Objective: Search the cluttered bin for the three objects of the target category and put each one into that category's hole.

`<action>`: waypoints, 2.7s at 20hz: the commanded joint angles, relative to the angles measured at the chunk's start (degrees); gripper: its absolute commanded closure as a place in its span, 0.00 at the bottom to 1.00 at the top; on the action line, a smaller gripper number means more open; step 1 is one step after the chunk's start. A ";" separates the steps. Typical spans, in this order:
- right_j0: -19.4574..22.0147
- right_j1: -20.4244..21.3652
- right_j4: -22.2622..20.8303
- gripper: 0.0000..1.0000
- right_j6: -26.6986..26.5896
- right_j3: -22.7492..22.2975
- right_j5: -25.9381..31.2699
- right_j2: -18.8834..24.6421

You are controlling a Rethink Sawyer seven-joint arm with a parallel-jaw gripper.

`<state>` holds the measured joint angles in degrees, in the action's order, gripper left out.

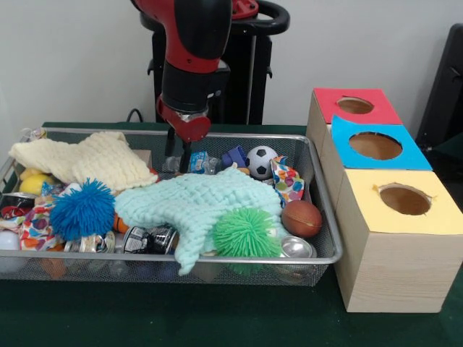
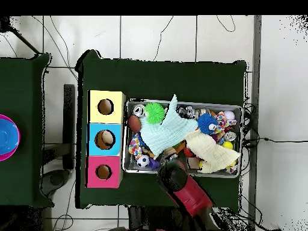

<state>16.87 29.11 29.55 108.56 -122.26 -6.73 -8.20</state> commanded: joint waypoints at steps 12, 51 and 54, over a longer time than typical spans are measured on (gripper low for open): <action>-1.36 0.61 10.48 0.00 17.87 2.81 4.64 3.18; -0.29 -12.69 8.54 0.00 22.07 7.56 -4.35 7.34; 0.13 -12.88 8.18 0.00 21.96 7.54 -4.37 7.51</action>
<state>13.81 24.31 39.05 117.32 -120.79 -6.65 -8.14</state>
